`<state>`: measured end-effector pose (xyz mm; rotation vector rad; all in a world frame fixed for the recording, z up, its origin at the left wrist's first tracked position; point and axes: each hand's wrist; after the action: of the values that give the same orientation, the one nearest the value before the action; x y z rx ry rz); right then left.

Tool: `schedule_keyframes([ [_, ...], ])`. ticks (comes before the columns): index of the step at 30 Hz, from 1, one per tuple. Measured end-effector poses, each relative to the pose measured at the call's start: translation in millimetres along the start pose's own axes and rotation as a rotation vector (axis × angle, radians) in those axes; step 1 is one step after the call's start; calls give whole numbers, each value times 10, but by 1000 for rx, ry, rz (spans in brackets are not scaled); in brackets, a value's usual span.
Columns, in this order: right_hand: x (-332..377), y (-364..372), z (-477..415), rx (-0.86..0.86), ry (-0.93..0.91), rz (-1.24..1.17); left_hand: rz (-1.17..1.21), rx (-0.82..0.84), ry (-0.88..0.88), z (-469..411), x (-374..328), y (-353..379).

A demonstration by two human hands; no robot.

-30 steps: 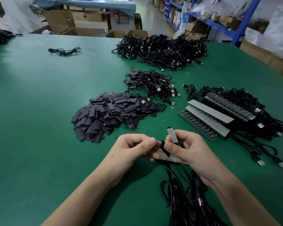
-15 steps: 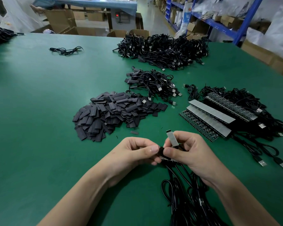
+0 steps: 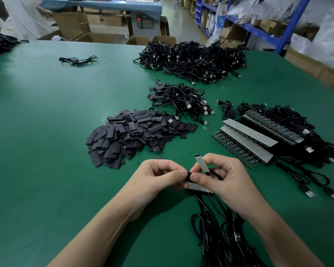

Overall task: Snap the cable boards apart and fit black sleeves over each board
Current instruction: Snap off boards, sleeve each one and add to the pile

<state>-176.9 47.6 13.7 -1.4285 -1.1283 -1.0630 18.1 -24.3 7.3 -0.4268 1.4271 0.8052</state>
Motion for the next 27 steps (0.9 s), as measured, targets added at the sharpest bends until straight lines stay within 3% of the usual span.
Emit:
schedule_keyframes([
  [7, -11, -22, 2, 17, -5, 1, -87, 2, 34, 1, -8, -2],
  [13, 15, -9, 2, -25, 40, 42, -370, -59, 90, 29, 24, 29],
  [27, 30, 22, -3, -85, 24, -121, -429, -153, 186, 16, 71, 111],
])
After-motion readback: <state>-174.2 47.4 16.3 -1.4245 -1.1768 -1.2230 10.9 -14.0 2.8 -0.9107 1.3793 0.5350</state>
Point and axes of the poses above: each hand's wrist, its own z-axis away from the middle knuckle, its own y-axis out of the palm, x = y × z, and after that the axes turned 4 degrees about -y, right-handed
